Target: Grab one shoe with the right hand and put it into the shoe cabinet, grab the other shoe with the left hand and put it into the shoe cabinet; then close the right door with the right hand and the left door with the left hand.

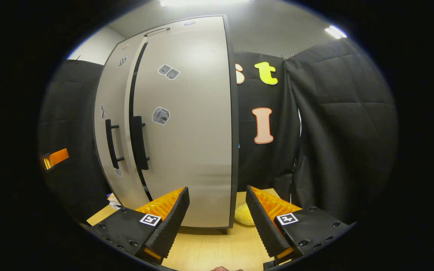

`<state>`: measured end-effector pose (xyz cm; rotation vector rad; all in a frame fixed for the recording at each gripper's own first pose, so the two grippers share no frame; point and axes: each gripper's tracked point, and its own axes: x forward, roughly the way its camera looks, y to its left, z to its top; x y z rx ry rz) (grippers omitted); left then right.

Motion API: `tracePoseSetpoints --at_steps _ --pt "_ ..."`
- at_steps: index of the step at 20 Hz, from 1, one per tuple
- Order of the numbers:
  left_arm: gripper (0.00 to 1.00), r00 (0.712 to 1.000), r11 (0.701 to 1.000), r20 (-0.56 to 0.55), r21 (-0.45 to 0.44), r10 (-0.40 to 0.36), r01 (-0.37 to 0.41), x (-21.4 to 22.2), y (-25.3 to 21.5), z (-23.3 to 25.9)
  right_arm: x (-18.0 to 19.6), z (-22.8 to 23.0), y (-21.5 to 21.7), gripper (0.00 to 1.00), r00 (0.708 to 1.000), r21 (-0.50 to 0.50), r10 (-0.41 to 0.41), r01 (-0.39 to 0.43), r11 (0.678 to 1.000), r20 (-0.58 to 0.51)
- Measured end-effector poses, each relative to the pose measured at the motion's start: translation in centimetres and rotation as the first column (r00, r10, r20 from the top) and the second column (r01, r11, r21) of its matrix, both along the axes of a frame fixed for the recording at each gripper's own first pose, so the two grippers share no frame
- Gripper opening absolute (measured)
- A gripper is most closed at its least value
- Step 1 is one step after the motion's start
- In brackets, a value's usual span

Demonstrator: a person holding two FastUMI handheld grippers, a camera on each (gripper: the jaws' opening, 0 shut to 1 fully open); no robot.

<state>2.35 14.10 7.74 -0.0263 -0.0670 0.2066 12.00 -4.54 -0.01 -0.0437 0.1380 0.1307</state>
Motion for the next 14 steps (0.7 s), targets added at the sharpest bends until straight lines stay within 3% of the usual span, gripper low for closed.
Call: tracePoseSetpoints --at_steps 2,3,4,5,6,7,8,14 --pt "0.93 0.999 0.999 -0.026 -0.014 -0.044 0.044 0.6 -1.6 -1.1 0.7 0.0 -0.3 0.92 0.999 -0.013 0.034 -0.035 0.999 -0.021" --pt "0.99 0.999 0.999 -0.029 -0.029 -0.037 0.036 0.7 -1.9 -1.5 1.1 0.3 -0.2 0.92 0.999 -0.011 0.051 -0.051 0.999 -0.015" --pt "0.93 0.999 0.999 -0.025 -0.047 -0.024 0.023 0.7 -2.0 -1.6 1.4 0.8 -0.5 0.95 0.999 -0.007 0.052 -0.052 0.999 0.001" --pt "0.98 0.999 0.998 -0.027 -0.067 -0.023 0.022 0.7 -2.3 -1.9 1.6 0.9 -0.7 0.96 0.999 0.001 0.048 -0.048 0.999 0.013" --pt "0.93 0.999 0.997 -0.030 -0.076 -0.025 0.023 0.7 -2.8 -2.0 1.9 0.6 -0.8 0.92 0.999 0.012 0.045 -0.045 0.999 0.016" --pt "0.98 1.000 0.998 -0.025 -0.068 -0.018 0.017 0.3 -2.8 -1.8 2.0 0.4 -0.6 0.92 0.999 0.024 0.049 -0.050 0.998 0.016" --pt "0.93 1.000 0.999 -0.016 -0.050 -0.009 0.008 -0.1 -2.5 -1.5 2.1 0.0 -0.2 0.92 0.998 0.033 0.055 -0.055 0.998 0.012" --pt "0.98 0.999 1.000 -0.023 0.009 0.030 -0.030 -2.3 0.5 -1.6 0.6 -2.9 -0.1 0.92 1.000 0.005 -0.019 0.019 1.000 -0.014"
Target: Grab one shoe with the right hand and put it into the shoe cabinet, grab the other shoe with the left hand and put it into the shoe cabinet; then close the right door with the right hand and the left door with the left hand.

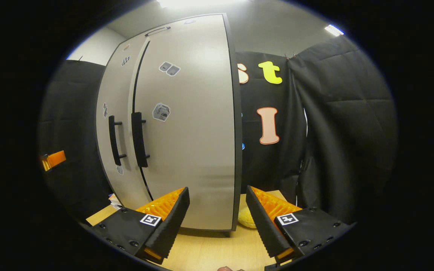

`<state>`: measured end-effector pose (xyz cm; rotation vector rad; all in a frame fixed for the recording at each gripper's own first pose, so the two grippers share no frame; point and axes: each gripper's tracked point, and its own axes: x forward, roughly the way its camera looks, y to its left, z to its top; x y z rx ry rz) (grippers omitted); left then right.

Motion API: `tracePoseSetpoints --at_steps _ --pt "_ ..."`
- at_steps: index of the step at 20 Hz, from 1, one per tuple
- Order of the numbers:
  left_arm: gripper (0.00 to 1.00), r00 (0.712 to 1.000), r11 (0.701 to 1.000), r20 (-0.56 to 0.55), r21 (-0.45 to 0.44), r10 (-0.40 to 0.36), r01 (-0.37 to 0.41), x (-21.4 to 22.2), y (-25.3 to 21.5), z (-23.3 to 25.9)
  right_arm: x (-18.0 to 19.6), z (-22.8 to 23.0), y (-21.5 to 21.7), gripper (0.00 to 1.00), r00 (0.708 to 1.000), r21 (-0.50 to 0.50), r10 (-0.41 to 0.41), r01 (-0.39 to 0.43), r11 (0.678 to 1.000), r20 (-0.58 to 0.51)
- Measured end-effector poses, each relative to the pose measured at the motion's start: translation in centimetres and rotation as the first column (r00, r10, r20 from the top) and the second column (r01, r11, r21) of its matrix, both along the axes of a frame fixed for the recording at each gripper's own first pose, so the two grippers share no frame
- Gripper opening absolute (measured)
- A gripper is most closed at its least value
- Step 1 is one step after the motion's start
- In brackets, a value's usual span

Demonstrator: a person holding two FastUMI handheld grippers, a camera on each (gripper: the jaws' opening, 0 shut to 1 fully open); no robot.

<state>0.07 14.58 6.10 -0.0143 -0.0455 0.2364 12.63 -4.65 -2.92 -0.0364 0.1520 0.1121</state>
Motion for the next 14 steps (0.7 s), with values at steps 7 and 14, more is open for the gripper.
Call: tracePoseSetpoints --at_steps 7,14 --pt "0.94 0.999 0.995 0.013 -0.098 0.030 -0.028 -1.6 3.5 -1.7 -1.3 -0.2 1.0 0.92 0.999 0.013 -0.030 0.031 0.999 -0.014" --pt "0.93 0.995 0.987 0.012 -0.131 0.100 -0.098 -3.2 4.1 -3.3 -2.1 0.8 0.2 0.92 1.000 -0.086 0.003 -0.002 0.996 0.009"
